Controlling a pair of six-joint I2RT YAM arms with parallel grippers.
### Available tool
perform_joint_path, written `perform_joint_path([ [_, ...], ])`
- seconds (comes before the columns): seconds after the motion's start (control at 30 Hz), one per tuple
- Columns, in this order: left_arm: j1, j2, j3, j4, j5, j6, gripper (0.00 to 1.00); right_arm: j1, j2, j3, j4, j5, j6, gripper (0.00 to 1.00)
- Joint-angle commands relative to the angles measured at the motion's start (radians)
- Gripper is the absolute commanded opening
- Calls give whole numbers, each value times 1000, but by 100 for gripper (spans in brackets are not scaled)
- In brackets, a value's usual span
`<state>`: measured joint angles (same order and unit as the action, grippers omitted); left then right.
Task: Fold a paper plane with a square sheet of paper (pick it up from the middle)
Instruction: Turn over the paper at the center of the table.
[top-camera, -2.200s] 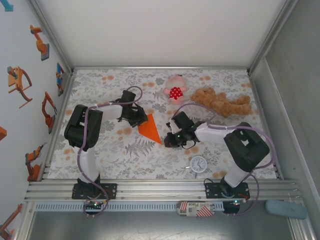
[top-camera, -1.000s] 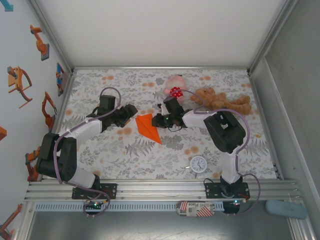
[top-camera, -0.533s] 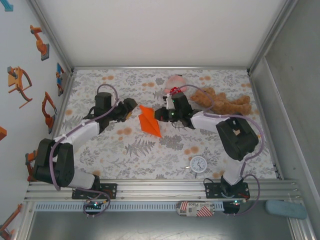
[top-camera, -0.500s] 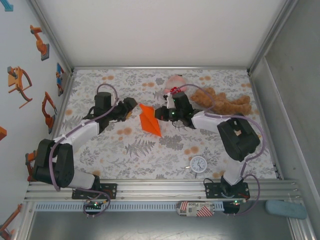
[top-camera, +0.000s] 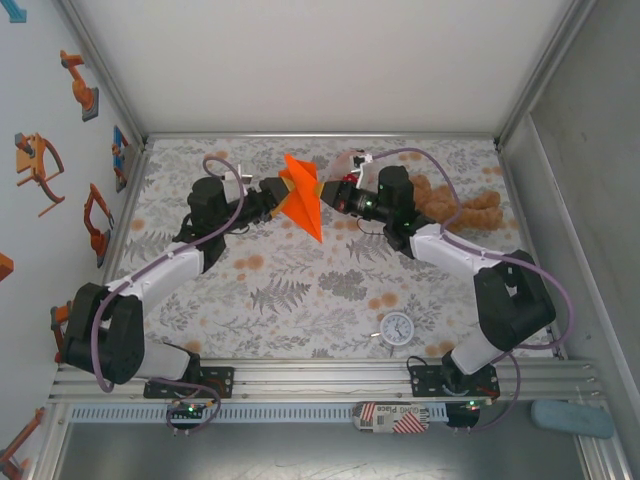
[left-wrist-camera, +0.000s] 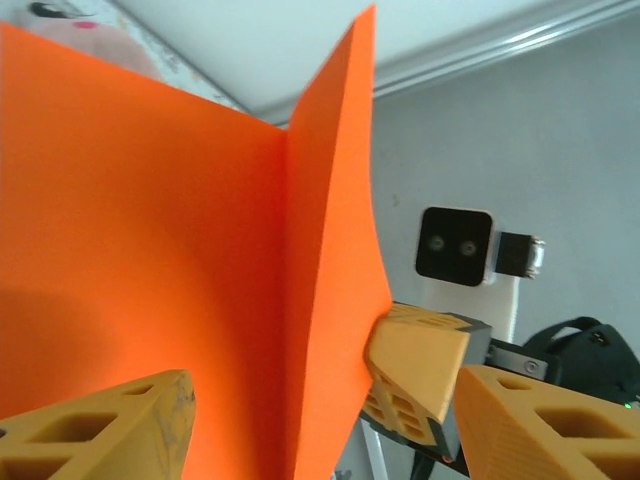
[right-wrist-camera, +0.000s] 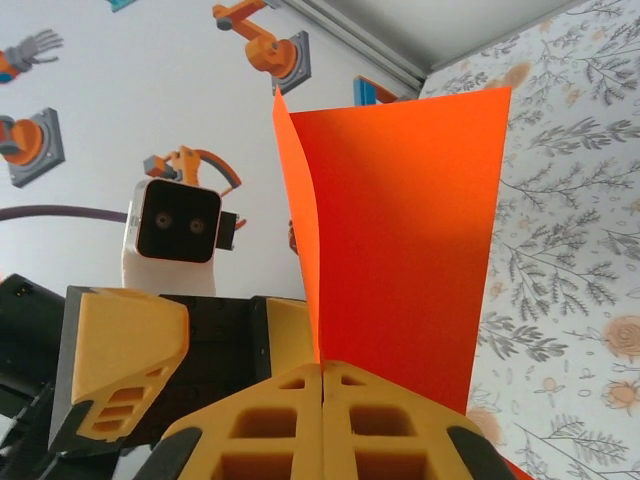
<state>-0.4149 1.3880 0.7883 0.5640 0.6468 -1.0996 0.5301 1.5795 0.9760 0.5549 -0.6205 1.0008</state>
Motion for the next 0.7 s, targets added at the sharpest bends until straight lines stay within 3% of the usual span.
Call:
perform_joint_path([
  [0.0,-18,17,7,141,59,-28,66,-9,-27,-14,94,-36,79,0],
  [0.1,-28,29,21,127,66,-21,58,-9,-29,-19,111,-41,97,0],
  [0.3,-42,46,52,24,82,42,53,-10,-32,-16,120,-53,112,0],
  [0.67,-52,88,54,158,159,14,41,-18,-13,-13,167,-73,158,0],
])
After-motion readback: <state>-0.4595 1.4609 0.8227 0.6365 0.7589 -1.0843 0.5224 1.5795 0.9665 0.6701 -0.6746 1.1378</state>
